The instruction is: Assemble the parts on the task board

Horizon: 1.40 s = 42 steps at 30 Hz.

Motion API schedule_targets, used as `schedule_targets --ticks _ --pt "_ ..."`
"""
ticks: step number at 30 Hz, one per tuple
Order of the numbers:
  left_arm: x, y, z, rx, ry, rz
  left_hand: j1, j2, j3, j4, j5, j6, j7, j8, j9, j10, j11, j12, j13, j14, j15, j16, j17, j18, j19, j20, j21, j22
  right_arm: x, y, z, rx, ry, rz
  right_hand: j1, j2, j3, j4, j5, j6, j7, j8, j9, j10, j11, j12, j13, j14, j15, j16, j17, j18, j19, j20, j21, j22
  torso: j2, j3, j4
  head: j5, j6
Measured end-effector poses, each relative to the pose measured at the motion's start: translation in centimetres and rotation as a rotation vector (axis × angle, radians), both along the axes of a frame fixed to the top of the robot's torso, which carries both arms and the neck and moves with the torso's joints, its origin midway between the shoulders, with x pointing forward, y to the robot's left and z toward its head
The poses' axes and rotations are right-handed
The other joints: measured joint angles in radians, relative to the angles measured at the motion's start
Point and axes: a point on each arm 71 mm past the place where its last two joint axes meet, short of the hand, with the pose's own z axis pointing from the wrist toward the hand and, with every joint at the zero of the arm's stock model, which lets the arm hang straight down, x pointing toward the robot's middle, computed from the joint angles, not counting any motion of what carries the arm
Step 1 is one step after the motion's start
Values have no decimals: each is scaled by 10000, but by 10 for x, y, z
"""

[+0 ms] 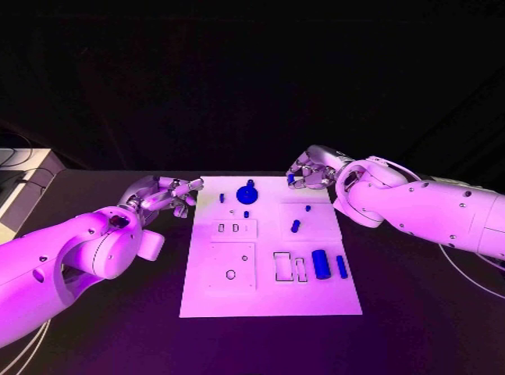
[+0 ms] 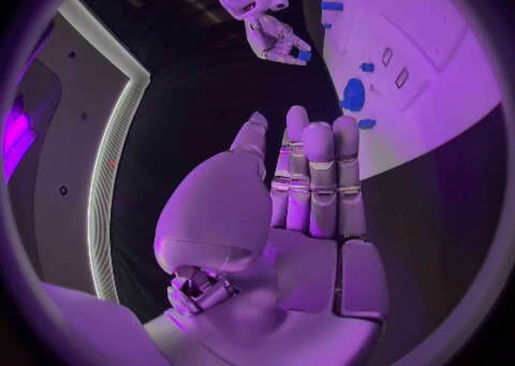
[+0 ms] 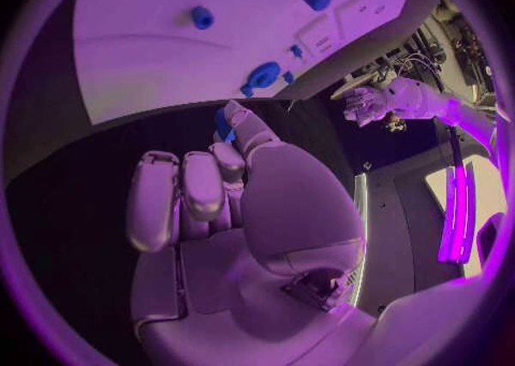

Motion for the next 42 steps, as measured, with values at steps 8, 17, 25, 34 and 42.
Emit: schedule_targets --ticks 8,17,25,34,42 --pt "12 -17 4 1445 874 -200 -1079 -512 455 1099 29 -495 -332 1404 2962 -701 -180 1959 1401 245 -142 531 699 4 639 -94 699 1240 -16 59 -3 -452 494 755 0 -2 -1 -1 182 1 -1 -16 0 0 2 -39 31 0 0 0 -1 0 0 1 0 -1 -163 17 18 220 -151" --pt "13 -36 -5 3036 1761 -754 -1281 -714 658 1771 29 -1121 -386 1909 5416 -870 -133 2243 1441 259 -127 441 859 3 674 -59 702 1629 -33 112 -9 -765 860 1542 0 -4 2 -58 241 10 -10 -92 1 2 4 -77 36 0 1 -39 -2 0 -1 2 -37 -2 -293 24 39 363 -320" --pt "11 -51 -12 4001 2327 -1249 -1280 -713 522 1939 29 -1137 -479 2098 6390 -905 -168 2334 1398 258 -126 390 891 4 695 -79 606 1849 -39 133 -13 -972 1078 1774 0 -6 2 -59 301 24 -24 -115 2 6 8 -77 49 0 1 -77 -3 0 -1 2 -37 -3 -355 9 41 408 -428" --pt "10 -60 -15 4476 2534 -1505 -1279 -713 534 1950 29 -1228 -420 1891 6662 -1051 -135 2358 1328 257 -125 351 847 4 686 -70 426 1864 -46 149 -20 -1098 1339 1977 0 -8 -10 -71 302 25 -25 -92 2 17 20 -77 67 0 1 -77 -4 1 -2 3 -73 -4 -345 7 34 429 -424" --pt "8 -66 -15 4742 2557 -1671 -1197 -727 623 1861 88 -1228 -420 1833 6643 -1065 -150 2358 1292 257 -125 351 847 5 672 -57 386 1873 -48 154 -24 -1162 1472 2009 1 -9 17 -100 342 29 -29 -92 2 18 21 -94 81 0 1 -77 -5 0 -2 3 -88 -4 -337 11 50 489 -468"
